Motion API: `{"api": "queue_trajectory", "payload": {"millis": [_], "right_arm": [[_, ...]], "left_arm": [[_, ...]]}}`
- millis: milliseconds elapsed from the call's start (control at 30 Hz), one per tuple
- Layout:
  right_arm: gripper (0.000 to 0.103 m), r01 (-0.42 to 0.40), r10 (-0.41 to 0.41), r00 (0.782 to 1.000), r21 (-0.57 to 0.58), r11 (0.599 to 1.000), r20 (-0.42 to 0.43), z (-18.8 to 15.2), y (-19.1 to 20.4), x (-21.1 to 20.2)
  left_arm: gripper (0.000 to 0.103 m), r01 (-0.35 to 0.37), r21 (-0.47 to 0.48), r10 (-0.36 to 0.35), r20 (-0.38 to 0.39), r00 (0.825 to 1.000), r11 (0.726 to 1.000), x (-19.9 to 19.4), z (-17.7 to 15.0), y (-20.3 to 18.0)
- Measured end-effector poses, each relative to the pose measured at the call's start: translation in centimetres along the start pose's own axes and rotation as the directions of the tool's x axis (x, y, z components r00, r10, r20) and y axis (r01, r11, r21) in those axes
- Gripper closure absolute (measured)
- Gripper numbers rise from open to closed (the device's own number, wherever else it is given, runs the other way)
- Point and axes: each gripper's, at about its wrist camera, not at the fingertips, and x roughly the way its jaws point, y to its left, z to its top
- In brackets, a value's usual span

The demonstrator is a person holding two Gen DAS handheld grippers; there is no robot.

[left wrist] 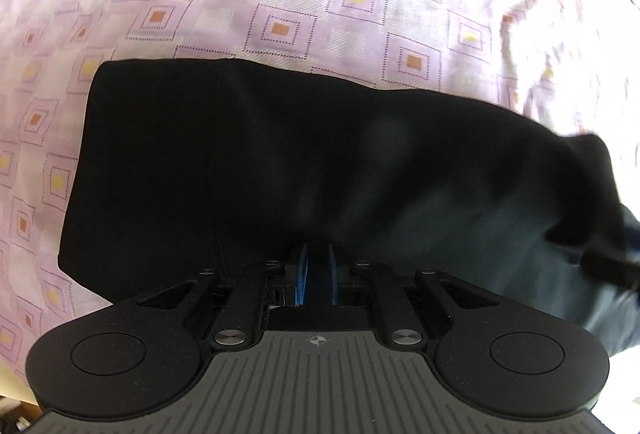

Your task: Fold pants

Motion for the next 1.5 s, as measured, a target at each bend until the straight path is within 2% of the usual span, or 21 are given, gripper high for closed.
{"api": "queue_trajectory", "payload": {"millis": [100, 233, 367, 567, 667, 767, 900, 1100, 1267, 1500], "right_arm": [[0.058, -0.009, 0.009, 1.000, 0.056, 0.998, 0.001, 0.0, -0.9, 0.6], [0.058, -0.019, 0.018, 1.000, 0.113, 0.993, 0.010, 1.8, -2.1, 1.3], [0.058, -0.048, 0.050, 0.999, 0.120, 0.992, -0.013, 3.7, -2.6, 2.6], [0.058, -0.101, 0.102, 0.995, 0.145, 0.984, 0.001, 6.1, -2.4, 3.4], [0.058, -0.095, 0.091, 0.995, 0.168, 0.981, 0.028, 6.7, -2.7, 4.1], [0.064, -0.088, 0.069, 0.992, 0.191, 0.978, 0.104, 7.3, -2.4, 3.5], [0.086, 0.019, -0.031, 0.995, 0.130, 0.991, 0.092, 8.1, -1.3, 4.2], [0.088, 0.085, -0.093, 0.994, 0.132, 0.988, 0.055, 9.0, -3.0, 7.1], [0.092, 0.069, -0.081, 0.995, 0.208, 0.976, 0.050, 9.7, -4.6, 7.7], [0.093, 0.066, -0.068, 0.998, 0.170, 0.983, 0.003, 11.0, -4.7, 7.7]], "left_arm": [[0.091, 0.010, -0.007, -0.010, -0.013, 1.000, 1.000, 0.1, 0.5, 0.5], [0.091, 0.010, 0.011, -0.009, -0.016, 1.000, 1.000, 0.0, 0.7, 1.0], [0.091, 0.002, 0.030, -0.002, -0.013, 1.000, 1.000, 0.1, 0.8, -0.1], [0.091, 0.003, 0.031, -0.002, -0.014, 1.000, 1.000, 0.5, 0.5, -0.9], [0.091, 0.007, 0.029, -0.007, -0.013, 1.000, 1.000, 0.6, 0.5, -0.8], [0.091, 0.009, 0.028, -0.009, -0.010, 1.000, 1.000, 0.7, 0.4, -0.8], [0.091, 0.006, 0.035, -0.006, -0.001, 1.000, 0.999, 0.8, 0.2, -0.7], [0.091, -0.009, 0.066, 0.007, 0.018, 1.000, 0.998, 0.6, -0.3, -1.3], [0.091, -0.002, 0.063, -0.002, 0.050, 0.999, 0.998, 0.3, -1.2, -1.4], [0.091, 0.033, 0.085, -0.040, 0.081, 0.996, 0.996, 0.0, -2.2, -1.1]]}}
